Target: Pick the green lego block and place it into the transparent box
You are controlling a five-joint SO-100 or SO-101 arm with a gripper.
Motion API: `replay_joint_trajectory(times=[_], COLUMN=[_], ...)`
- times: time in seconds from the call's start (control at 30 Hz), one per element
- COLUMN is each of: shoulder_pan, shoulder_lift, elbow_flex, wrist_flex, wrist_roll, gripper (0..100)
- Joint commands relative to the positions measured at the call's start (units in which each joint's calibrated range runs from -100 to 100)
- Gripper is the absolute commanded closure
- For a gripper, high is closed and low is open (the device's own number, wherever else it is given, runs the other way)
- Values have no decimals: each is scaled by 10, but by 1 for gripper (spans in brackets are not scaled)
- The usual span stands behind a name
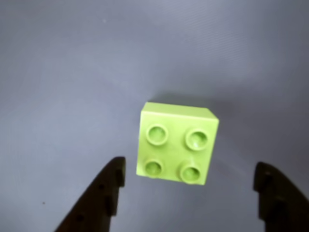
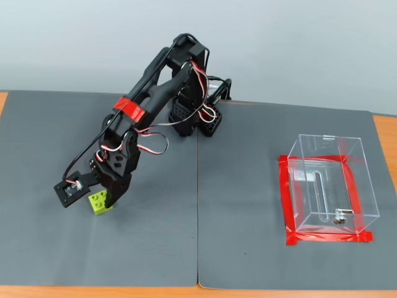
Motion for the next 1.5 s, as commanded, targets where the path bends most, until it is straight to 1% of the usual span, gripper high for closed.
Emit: replay_joint_trajectory(times=[0.0,0.1,0.6,0.67,0.83,0.9,1.27,1.47], shoulder_pan=[-6,-6,-2,-2,-2,-2,0,-2], shoulder_lift=[16,33,61,61,61,59,50,-12], elbow_flex=[-38,-40,-42,-42,-42,-42,-40,-32], wrist_flex=[-7,-29,-30,-30,-30,-30,-26,-21], wrist_roll=[-1,-1,-1,-1,-1,-1,-1,-1], gripper=[69,69,70,72,88,91,91,91])
